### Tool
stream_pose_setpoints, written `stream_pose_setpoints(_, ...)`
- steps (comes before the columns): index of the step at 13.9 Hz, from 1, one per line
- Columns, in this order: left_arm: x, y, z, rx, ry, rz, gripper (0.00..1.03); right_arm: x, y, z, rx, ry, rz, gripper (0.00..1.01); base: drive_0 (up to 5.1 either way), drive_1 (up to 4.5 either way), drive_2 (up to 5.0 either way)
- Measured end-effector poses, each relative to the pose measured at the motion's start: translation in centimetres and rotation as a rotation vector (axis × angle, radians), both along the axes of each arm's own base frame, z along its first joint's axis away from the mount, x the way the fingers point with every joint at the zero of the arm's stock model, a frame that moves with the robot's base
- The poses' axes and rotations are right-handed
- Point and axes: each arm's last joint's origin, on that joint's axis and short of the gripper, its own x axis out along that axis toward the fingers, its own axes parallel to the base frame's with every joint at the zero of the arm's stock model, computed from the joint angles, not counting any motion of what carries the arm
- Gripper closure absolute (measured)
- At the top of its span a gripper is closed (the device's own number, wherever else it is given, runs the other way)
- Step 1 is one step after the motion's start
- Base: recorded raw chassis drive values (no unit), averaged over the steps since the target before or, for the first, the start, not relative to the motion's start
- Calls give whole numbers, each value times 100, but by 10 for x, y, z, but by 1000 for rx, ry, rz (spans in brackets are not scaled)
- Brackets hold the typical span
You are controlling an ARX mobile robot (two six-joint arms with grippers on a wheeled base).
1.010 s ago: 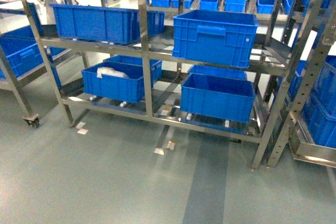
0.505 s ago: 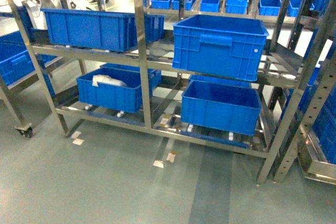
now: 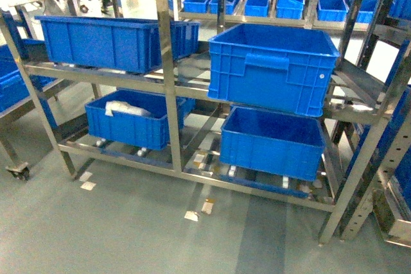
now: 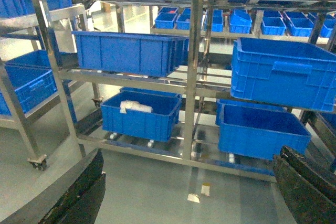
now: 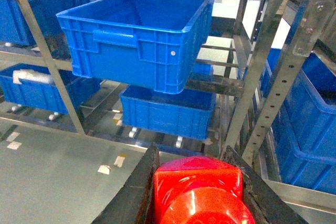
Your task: Pick red block from blue box to shelf
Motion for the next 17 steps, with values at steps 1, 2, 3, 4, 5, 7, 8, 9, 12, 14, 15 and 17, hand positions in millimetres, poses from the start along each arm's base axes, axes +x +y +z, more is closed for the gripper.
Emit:
stream_pose_setpoints(1,0,0,0,0,0,0,5,0,0,0,0,0,0,73,11,327,-304)
stream_pose_setpoints(2,0,0,0,0,0,0,5,0,0,0,0,1,0,73,15,339,-309)
stream_pose_setpoints(3,0,0,0,0,0,0,5,0,0,0,0,0,0,73,14,338,-310)
stream_pose_setpoints(4,0,0,0,0,0,0,5,0,0,0,0,0,0,73,7,327,-312)
stream_pose_setpoints(5,0,0,0,0,0,0,5,0,0,0,0,1,0,73,-1,317,-319)
stream_pose_setpoints(7,0,0,0,0,1,0,5,0,0,0,0,-2,0,73,6,321,-309)
stream_pose_setpoints(8,0,0,0,0,0,0,5,0,0,0,0,3,0,73,2,313,-308)
stream_pose_setpoints(9,0,0,0,0,0,0,5,0,0,0,0,-1,1,73,8,319,-302)
stream_pose_setpoints(12,0,0,0,0,0,0,5,0,0,0,0,-1,0,73,21,336,-295)
stream_pose_setpoints(14,0,0,0,0,0,0,5,0,0,0,0,0,0,73,21,338,-296)
stream_pose_setpoints(15,0,0,0,0,0,0,5,0,0,0,0,1,0,73,22,337,-294)
stream_pose_setpoints(17,0,0,0,0,0,0,5,0,0,0,0,0,0,73,13,328,-302)
